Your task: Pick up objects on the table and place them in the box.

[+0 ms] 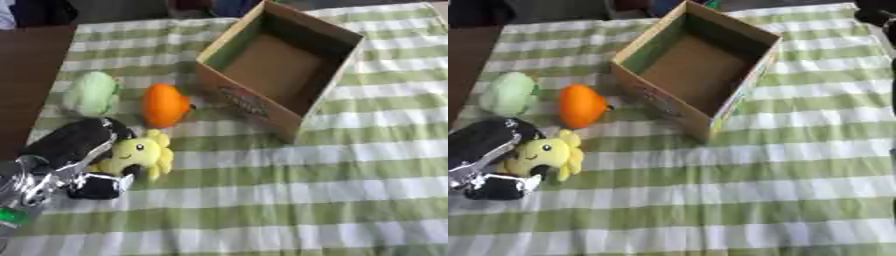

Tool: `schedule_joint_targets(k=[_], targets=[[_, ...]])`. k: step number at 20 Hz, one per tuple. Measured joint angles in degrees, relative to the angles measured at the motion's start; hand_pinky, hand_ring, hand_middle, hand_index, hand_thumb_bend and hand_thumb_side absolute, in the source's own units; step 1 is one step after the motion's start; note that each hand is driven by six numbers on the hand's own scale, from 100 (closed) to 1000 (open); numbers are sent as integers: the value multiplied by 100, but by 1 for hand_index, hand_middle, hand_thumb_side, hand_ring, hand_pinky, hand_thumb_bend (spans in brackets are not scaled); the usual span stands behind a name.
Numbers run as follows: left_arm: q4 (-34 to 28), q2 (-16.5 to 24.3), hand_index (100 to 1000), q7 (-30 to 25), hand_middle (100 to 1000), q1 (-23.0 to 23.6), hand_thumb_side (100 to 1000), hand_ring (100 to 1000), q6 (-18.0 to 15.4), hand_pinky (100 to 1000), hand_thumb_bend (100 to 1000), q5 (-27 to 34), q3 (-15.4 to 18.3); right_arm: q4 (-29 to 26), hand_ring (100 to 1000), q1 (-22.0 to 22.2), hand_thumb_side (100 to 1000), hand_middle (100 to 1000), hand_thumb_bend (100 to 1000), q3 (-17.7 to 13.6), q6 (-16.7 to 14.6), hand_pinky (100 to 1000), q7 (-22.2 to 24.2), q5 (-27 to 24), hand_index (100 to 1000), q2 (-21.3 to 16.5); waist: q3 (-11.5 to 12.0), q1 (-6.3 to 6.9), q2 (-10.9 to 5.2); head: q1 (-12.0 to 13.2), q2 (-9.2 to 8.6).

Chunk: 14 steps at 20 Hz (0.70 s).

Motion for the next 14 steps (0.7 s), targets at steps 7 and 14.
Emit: schedule_joint_targets(k=[7,14], targets=[[-6,4,670,445,524,-558,252,622,-247,498,100,55,220,0,736,-77,970,540,100,-1,-19,752,-18,0,847,0,-19,-22,27,-59,-1],[-7,-89,661,616,513,-1248,255,615,-336,489,100,82,312,0,737,-260,960,545,100,1,-128,749,-87,-23,845,-6,-154,-43,31,-90,-15]])
